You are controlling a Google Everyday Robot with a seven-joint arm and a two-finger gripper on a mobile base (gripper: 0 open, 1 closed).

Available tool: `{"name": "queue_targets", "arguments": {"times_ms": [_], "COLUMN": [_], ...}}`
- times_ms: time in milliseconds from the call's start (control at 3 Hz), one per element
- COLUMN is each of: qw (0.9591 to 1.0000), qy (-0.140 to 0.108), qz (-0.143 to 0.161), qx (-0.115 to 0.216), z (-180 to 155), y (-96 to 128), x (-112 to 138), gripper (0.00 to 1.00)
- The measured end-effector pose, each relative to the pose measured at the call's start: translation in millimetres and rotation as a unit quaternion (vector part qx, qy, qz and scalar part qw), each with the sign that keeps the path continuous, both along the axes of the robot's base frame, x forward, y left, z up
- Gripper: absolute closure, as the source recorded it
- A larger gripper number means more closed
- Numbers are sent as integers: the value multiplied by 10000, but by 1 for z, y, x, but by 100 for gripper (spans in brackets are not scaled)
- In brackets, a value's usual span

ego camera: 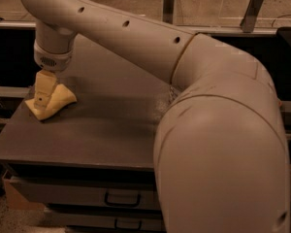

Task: Move sponge near blue plastic bottle

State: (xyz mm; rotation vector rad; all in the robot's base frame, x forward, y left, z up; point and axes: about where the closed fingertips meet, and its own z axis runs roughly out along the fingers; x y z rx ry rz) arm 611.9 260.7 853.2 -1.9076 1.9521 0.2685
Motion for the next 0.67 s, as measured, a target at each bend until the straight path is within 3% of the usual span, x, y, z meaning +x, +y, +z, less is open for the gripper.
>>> {"name": "queue_targets", "arguments": {"times_ms": [333,667], "qw": [9996,9990], "qy": [234,359], "qz": [-59,-14], "qx": [-166,-258], "z": [-10,-12], "y": [-10,-13], "x": [-11,-19], "gripper": [0,17]}}
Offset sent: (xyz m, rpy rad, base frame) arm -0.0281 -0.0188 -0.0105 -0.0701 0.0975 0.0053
